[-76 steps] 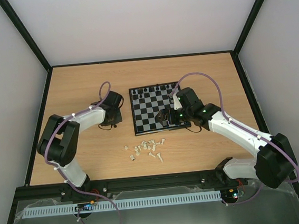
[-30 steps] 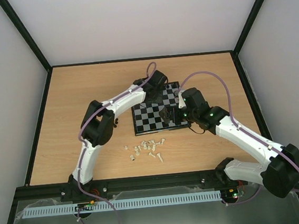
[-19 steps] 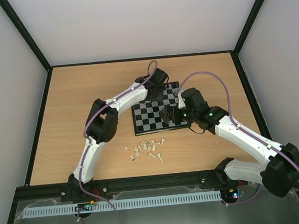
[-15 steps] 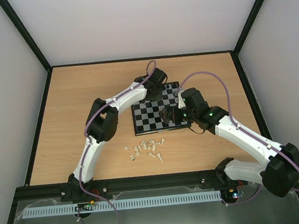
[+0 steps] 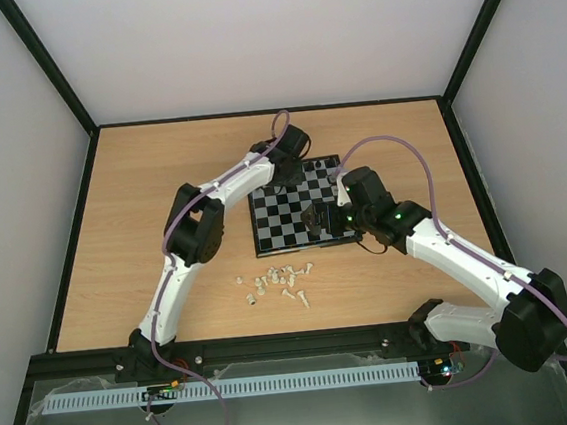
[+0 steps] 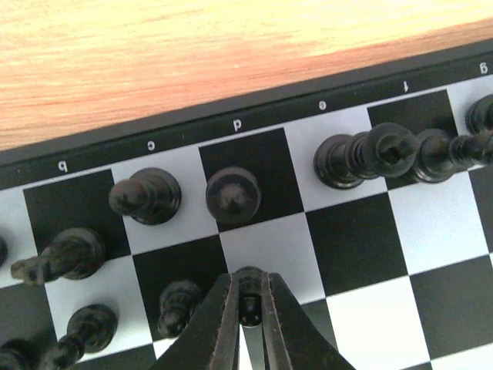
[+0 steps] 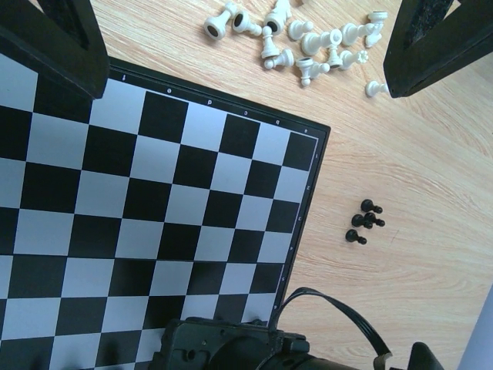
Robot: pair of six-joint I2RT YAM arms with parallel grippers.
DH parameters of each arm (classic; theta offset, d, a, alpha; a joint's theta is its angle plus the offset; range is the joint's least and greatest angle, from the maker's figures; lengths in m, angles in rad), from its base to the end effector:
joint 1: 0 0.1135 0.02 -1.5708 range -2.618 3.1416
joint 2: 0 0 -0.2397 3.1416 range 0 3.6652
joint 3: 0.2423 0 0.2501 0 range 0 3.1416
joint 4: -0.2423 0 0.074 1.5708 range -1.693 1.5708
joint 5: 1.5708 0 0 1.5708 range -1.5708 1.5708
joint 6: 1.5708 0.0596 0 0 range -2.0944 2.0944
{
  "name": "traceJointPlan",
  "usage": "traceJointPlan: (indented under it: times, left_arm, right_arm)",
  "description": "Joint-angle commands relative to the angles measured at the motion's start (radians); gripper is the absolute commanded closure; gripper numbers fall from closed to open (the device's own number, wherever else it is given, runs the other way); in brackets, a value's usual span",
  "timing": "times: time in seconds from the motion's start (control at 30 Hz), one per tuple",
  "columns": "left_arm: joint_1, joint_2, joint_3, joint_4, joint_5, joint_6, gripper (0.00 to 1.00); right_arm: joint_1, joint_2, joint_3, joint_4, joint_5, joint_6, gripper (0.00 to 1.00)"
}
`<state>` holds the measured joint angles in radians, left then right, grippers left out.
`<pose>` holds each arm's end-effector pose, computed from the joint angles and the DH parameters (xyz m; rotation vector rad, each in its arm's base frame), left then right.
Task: Set up the chess pieces on the board
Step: Place the chess piece on the chessboard, then pick up the chess piece at the center of the board.
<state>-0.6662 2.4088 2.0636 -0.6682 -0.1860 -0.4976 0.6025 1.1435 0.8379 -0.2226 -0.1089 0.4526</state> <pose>0.4133 -0.3109 0.1357 0.1480 2.5660 -0.2039 0.2314 0.1670 0.2487 -0.2317 2.1732 0.7344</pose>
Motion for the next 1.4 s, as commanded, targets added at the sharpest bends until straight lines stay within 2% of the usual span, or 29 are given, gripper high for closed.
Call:
traceJointPlan:
  times: [0.0,0.27,0.47,0.7,0.93,1.07,1.13,1.33,1.37]
  left_arm:
    - [0.002,0.027,0.03,-0.012,0.017,0.017,0.95]
    - [0.002,0.033,0.034,-0.005,0.031,0.019,0.93]
    - [0.002,0.026,0.033,-0.01,0.033,0.011,0.79]
    - [-0.001,-0.006,0.027,-0.014,0.042,0.01,0.78]
    - [-0.05,-0.126,-0.054,-0.008,0.013,0.008,0.78]
    - [-0.082,-0.259,-0.193,0.013,-0.019,-0.006,0.77]
    - [-0.092,-0.367,-0.308,0.034,-0.043,-0.027,0.69]
    - [-0.088,-0.664,-0.653,0.089,-0.146,-0.088,0.33]
    - [-0.075,-0.696,-0.707,0.08,-0.164,-0.097,0.31]
  right_arm:
    - [0.004,0.008,-0.009,-0.014,-0.008,-0.005,0.01]
    - [0.004,0.013,-0.007,-0.014,-0.011,-0.006,0.01]
    - [0.003,0.019,-0.007,-0.012,-0.02,-0.006,0.01]
    - [0.004,0.018,-0.008,-0.012,-0.025,-0.008,0.01]
    - [0.005,0.016,-0.007,-0.012,-0.031,-0.008,0.01]
    - [0.004,0.012,-0.009,-0.014,-0.031,-0.008,0.01]
    - [0.005,0.012,-0.008,-0.014,-0.031,-0.008,0.01]
    - [0.004,0.016,-0.011,-0.008,-0.046,-0.007,0.01]
    - [0.005,0.017,-0.01,-0.006,-0.048,-0.006,0.01]
